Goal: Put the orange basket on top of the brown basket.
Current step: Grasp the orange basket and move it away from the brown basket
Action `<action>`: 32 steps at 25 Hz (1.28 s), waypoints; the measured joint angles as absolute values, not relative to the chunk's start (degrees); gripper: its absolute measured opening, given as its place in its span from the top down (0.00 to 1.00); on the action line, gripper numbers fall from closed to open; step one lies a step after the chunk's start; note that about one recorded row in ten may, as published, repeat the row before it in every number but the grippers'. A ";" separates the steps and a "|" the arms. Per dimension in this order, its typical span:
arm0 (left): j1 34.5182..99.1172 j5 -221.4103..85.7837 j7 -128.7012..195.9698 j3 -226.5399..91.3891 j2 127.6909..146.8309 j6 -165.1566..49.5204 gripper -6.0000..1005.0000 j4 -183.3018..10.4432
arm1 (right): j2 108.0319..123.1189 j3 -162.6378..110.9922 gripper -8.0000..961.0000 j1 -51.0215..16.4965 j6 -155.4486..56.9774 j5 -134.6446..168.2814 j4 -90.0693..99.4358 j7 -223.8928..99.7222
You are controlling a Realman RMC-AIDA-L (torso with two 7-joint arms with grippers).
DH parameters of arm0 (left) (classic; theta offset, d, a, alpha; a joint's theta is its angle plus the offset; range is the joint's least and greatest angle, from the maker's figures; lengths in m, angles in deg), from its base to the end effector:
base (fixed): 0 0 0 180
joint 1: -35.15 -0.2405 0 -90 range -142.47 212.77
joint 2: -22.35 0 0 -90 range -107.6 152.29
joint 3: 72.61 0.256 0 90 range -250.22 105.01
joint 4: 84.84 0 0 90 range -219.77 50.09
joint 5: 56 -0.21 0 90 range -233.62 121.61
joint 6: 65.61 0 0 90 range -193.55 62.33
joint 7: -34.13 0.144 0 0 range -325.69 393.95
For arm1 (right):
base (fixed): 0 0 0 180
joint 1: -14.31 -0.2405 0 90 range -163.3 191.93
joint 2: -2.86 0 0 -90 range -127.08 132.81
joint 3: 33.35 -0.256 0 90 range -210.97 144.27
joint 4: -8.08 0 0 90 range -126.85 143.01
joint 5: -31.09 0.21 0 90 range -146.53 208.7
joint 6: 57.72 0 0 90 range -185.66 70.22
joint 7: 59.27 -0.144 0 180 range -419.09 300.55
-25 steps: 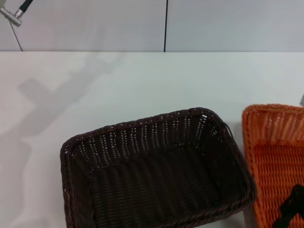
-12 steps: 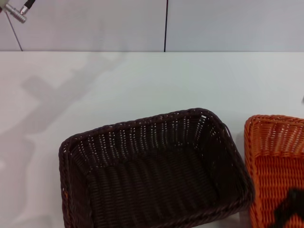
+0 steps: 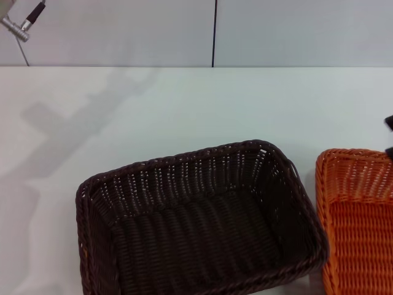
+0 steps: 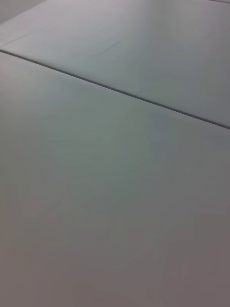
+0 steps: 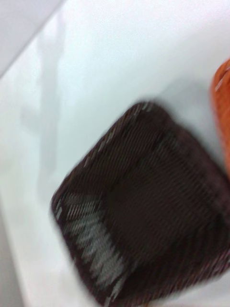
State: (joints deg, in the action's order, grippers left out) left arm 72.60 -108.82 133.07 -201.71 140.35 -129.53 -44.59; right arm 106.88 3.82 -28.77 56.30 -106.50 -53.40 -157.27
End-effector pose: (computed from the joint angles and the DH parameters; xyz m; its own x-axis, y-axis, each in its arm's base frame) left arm -0.1650 0.4392 0.1070 0.2132 -0.0645 0.9749 0.7227 -0.6610 -0.2018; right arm 0.2118 0.3665 0.1553 0.9593 -0.2819 0.0150 -0.2746 -0.9440 -0.1828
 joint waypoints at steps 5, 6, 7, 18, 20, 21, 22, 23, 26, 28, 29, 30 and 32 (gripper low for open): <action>72.35 -108.99 132.98 -201.06 140.43 -129.77 0.14 -44.61 | 108.70 5.31 0.29 -28.09 49.98 -110.95 -53.36 -152.96; 72.35 -109.00 132.98 -200.71 140.46 -129.79 0.14 -44.65 | 109.29 6.02 0.29 -27.99 48.21 -111.59 -52.86 -152.37; 72.44 -109.03 132.96 -200.18 140.47 -129.64 0.14 -45.08 | 109.68 7.07 0.29 -27.94 46.38 -112.27 -51.99 -152.01; 73.27 -108.91 132.71 -200.11 140.60 -129.88 0.14 -48.28 | 111.23 11.81 0.29 -28.31 33.21 -114.86 -42.46 -148.59; 73.07 -108.77 132.61 -200.12 140.64 -130.03 0.14 -48.38 | 111.35 12.15 0.29 -28.70 31.45 -115.07 -40.28 -147.96; 73.07 -108.77 132.61 -200.12 140.64 -130.03 0.14 -48.38 | 111.38 12.28 0.29 -28.99 30.56 -115.26 -39.11 -147.73; 72.97 -108.76 132.59 -200.13 140.66 -130.20 0.14 -48.38 | 111.38 12.33 0.29 -29.25 29.59 -115.57 -37.97 -147.54; 72.89 -108.75 132.56 -200.14 140.66 -130.33 0.14 -48.38 | 111.37 12.35 0.29 -29.49 28.52 -115.87 -36.74 -147.23; 72.83 -108.72 132.51 -200.25 140.65 -130.26 0.14 -48.67 | 111.26 12.29 0.33 -29.74 26.33 -116.21 -34.44 -146.46; 72.94 -108.67 132.49 -200.58 140.54 -130.03 0.14 -49.15 | 111.22 12.05 0.37 -29.66 25.96 -116.27 -34.11 -146.43; 72.95 -108.67 132.48 -200.64 140.52 -130.00 0.14 -49.16 | 111.13 11.87 0.39 -29.60 26.11 -116.29 -34.09 -146.44; 72.95 -108.67 132.48 -200.69 140.48 -129.93 0.14 -49.17 | 110.90 11.64 0.41 -29.52 26.36 -116.29 -34.08 -146.68; 72.95 -108.65 132.48 -200.77 140.40 -129.81 0.14 -49.19 | 110.07 11.43 0.45 -29.32 27.09 -116.34 -34.07 -147.94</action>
